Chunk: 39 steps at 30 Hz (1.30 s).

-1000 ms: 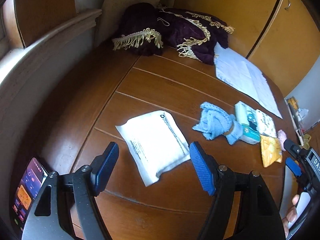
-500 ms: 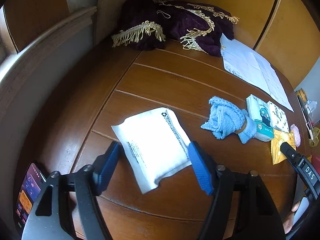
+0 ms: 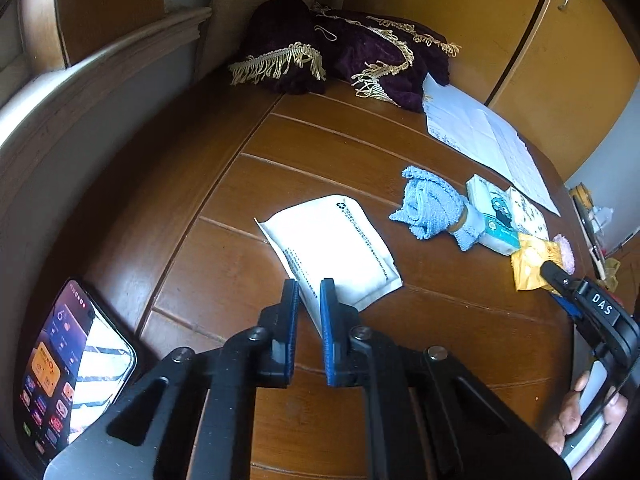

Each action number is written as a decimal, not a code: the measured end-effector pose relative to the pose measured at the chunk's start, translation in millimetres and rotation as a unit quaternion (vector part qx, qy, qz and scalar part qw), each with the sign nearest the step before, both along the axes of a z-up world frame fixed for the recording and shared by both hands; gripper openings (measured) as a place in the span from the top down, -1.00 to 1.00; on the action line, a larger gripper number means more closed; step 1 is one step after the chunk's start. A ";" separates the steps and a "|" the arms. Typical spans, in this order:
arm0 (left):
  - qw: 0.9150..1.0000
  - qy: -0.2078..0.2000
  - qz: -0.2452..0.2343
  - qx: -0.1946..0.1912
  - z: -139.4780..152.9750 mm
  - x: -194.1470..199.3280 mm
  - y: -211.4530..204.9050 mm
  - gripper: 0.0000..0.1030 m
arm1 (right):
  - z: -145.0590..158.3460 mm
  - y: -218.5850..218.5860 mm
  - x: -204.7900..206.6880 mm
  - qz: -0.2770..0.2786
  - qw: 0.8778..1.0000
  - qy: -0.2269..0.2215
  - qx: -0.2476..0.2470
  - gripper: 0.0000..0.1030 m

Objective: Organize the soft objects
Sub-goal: 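Grasp the white packet with the left tool while the right tool grasps the yellow snack bag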

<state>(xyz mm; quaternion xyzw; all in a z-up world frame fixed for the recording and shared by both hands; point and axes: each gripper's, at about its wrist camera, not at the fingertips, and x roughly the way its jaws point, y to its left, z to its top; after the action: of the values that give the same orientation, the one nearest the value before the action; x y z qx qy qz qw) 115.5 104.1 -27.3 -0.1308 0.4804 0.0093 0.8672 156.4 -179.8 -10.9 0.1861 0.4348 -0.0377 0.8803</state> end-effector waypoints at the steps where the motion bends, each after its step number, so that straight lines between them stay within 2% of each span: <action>1: 1.000 -0.001 -0.003 -0.014 0.0 0.0 1.4 0.74 | -0.1 0.4 -0.3 0.000 1.000 0.000 0.001 0.28; 2: 1.000 0.002 -0.013 -0.025 -0.3 1.8 1.3 0.60 | -0.3 0.3 -0.9 0.000 1.000 0.000 0.003 0.28; 4: 0.999 0.007 -0.017 -0.030 -0.4 6.8 0.4 -0.35 | -0.5 0.2 -1.1 0.000 1.000 0.000 0.005 0.28; 5: 0.999 -0.003 -0.013 -0.035 1.9 9.0 0.4 -0.40 | -0.7 0.0 -1.2 -0.001 1.000 0.000 0.007 0.28; 8: 1.000 -0.005 0.000 -0.018 3.6 18.8 -5.4 -0.40 | -1.4 -1.3 -1.7 -0.002 1.000 -0.001 0.012 0.28; 11: 1.000 0.025 0.017 -0.005 -2.7 36.7 -10.0 -0.40 | -1.8 -2.2 -2.0 -0.002 1.000 -0.001 0.015 0.27; 13: 0.999 0.026 0.030 0.005 -2.2 42.8 -13.6 -0.40 | -1.7 -2.0 -2.0 -0.002 1.000 -0.001 0.015 0.26; 17: 0.998 0.029 0.033 0.054 -5.9 47.0 -28.0 -0.40 | -2.0 -1.5 -1.6 0.000 1.000 -0.001 0.012 0.25; 20: 0.997 0.014 0.017 0.068 -5.5 38.7 -32.9 -0.16 | -1.8 0.6 -1.9 0.001 1.000 -0.002 0.007 0.24; 21: 0.997 0.009 0.008 0.074 -5.3 35.9 -33.7 0.02 | -2.0 1.7 -2.3 0.003 1.000 -0.002 0.006 0.23; 22: 0.997 0.004 -0.003 0.077 -5.3 31.7 -34.3 0.08 | -2.1 3.2 -2.4 0.005 1.000 -0.001 0.005 0.22; 27: 0.995 -0.018 -0.066 0.073 -5.1 10.2 -36.0 0.09 | -2.8 8.0 -3.8 0.013 1.000 0.000 -0.001 0.22; 30: 0.991 -0.023 -0.109 0.074 -3.6 -1.6 -40.8 0.07 | -2.9 7.5 -4.0 0.013 1.000 0.000 -0.001 0.22; 33: 0.992 -0.021 -0.104 0.070 -3.4 -3.8 -42.4 -0.07 | -2.5 8.7 -3.7 0.013 1.000 0.002 -0.008 0.25; 36: 0.993 -0.022 -0.090 0.069 -2.9 -3.9 -43.9 -0.10 | -2.3 11.4 -3.4 0.015 1.000 0.002 -0.017 0.27; 39: 0.993 -0.029 -0.095 0.070 -2.0 -9.7 -47.8 0.15 | -2.1 10.1 -5.2 0.017 1.000 0.000 -0.016 0.32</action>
<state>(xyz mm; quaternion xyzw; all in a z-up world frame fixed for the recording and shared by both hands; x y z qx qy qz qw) 105.8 56.3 -29.3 -0.0240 0.4637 -0.0429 0.8846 151.2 -169.7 -12.9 0.1649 0.4373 -0.0295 0.8836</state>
